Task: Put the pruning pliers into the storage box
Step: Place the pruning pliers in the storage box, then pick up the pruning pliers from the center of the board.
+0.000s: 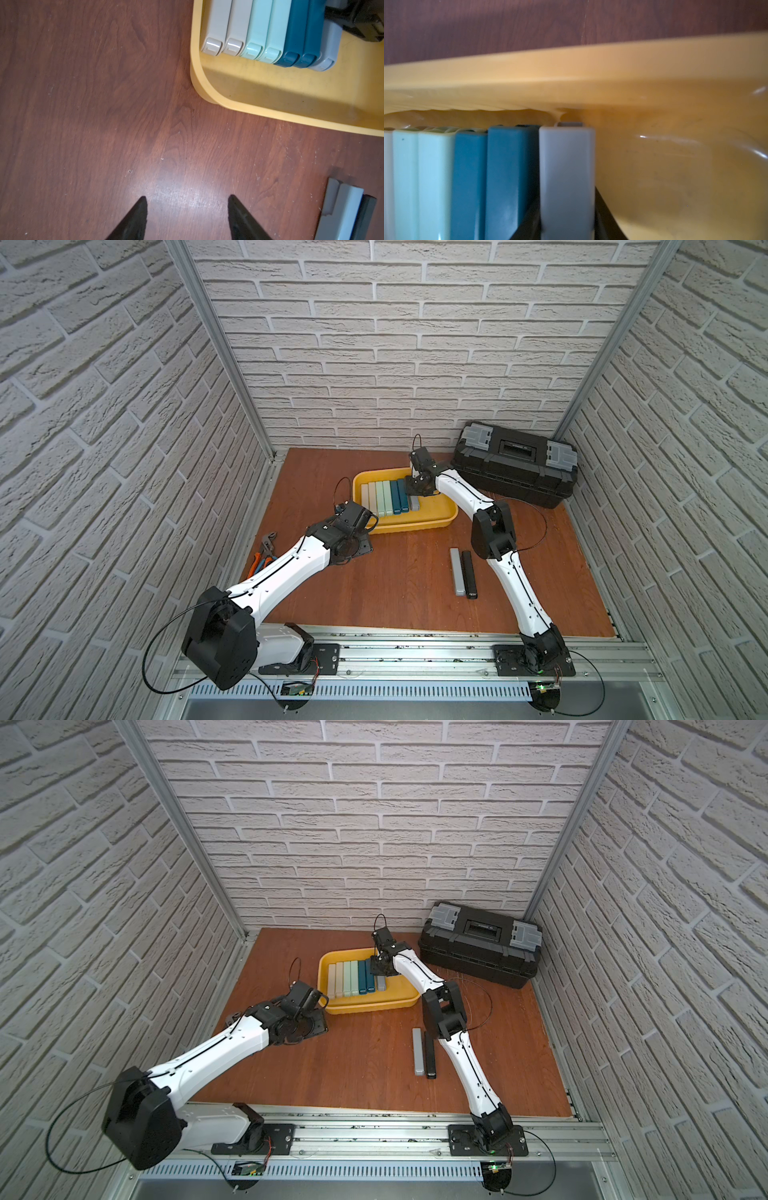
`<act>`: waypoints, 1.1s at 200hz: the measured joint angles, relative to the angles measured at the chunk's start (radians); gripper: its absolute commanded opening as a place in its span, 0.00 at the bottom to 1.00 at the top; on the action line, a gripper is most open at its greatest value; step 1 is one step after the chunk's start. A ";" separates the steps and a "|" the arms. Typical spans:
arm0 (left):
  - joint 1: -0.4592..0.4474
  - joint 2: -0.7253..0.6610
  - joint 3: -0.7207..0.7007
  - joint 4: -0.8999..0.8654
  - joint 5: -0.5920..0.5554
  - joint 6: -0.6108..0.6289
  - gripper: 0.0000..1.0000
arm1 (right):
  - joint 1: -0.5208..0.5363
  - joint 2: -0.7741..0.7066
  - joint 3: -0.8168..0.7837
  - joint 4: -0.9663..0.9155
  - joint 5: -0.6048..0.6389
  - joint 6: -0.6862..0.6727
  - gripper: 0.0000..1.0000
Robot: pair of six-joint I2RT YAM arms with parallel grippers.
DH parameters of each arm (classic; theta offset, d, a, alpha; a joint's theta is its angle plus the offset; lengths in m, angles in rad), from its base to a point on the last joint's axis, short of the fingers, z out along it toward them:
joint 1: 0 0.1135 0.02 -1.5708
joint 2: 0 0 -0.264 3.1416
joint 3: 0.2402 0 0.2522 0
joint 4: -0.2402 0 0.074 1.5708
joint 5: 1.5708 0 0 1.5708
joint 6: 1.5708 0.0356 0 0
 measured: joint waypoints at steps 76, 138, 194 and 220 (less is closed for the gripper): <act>0.000 -0.058 -0.008 0.000 0.005 0.000 0.62 | 0.005 -0.091 -0.007 -0.003 0.004 -0.022 0.38; 0.000 -0.064 -0.008 0.001 0.005 0.008 0.62 | 0.027 -0.253 -0.077 -0.053 0.070 -0.087 0.46; 0.000 -0.051 -0.004 0.021 0.006 0.028 0.62 | 0.098 -0.682 -0.463 -0.048 0.206 -0.113 0.54; -0.005 -0.026 0.003 0.026 0.008 0.035 0.62 | 0.156 -0.894 -0.685 -0.031 0.266 -0.090 0.53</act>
